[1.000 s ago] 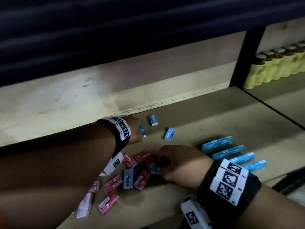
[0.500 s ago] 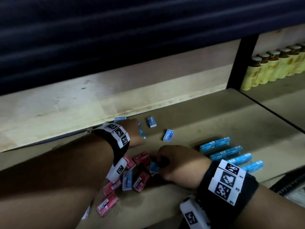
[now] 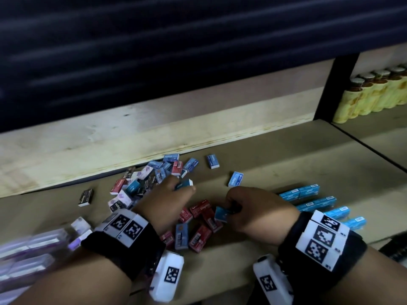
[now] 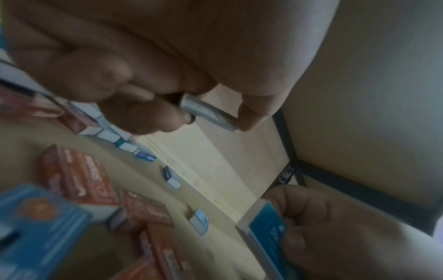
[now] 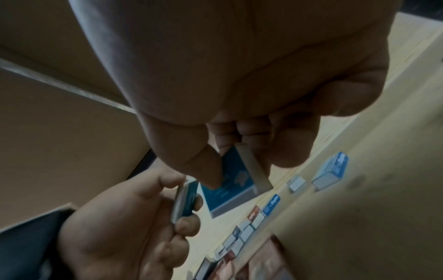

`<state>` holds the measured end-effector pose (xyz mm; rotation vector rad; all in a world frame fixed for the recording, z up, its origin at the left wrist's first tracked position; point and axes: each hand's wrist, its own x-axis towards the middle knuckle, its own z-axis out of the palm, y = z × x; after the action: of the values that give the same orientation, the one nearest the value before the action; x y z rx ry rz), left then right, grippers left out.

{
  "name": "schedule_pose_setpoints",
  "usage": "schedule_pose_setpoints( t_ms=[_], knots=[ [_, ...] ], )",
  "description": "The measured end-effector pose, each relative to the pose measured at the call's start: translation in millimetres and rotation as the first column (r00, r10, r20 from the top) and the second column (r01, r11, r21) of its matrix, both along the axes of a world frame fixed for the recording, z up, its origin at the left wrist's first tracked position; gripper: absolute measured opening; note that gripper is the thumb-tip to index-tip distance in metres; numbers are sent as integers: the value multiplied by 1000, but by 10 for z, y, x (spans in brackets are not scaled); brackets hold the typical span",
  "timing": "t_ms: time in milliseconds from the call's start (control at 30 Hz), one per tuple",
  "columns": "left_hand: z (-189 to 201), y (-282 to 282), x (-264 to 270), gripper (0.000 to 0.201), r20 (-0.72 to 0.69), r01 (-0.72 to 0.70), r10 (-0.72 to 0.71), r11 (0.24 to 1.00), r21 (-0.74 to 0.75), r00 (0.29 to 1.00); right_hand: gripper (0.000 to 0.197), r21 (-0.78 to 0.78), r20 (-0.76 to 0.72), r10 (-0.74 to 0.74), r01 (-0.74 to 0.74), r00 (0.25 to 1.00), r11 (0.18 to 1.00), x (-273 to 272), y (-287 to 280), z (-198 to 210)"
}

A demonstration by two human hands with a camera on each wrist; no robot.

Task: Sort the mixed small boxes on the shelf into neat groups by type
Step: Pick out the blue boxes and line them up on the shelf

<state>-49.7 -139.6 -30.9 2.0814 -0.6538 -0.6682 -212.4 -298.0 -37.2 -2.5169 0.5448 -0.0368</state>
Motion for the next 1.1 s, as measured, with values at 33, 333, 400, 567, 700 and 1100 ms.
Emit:
schedule_pose_setpoints(
  t_ms=[33, 333, 400, 567, 700, 1100],
  knots=[
    [-4, 20, -3, 44, -13, 15, -15, 1000, -15, 1000, 23, 3, 1, -10, 10, 1000, 1000, -4, -3, 12],
    [-34, 100, -92, 44, 130, 92, -103, 992, 90, 986, 12, 21, 55, -116, 115, 992, 993, -105, -70, 132],
    [-28, 81, -116, 34, 22, 81, -81, 997, -8, 996, 11, 23, 63, -136, 135, 989, 991, -130, -94, 155],
    [-74, 2, -101, 26, -3, 77, -77, 996, 44, 997, 13, -26, 64, -194, 196, 979, 980, -193, -211, 231],
    [-94, -86, -178, 29, 35, 188, -193, 976, 112, 981, 14, -15, 81, -263, 265, 961, 964, -294, -355, 313],
    [8, -726, -453, 20, 237, 292, -346, 927, 237, 908, 12, -162, 19, -311, 310, 950, 937, -809, -1099, 665]
  ],
)
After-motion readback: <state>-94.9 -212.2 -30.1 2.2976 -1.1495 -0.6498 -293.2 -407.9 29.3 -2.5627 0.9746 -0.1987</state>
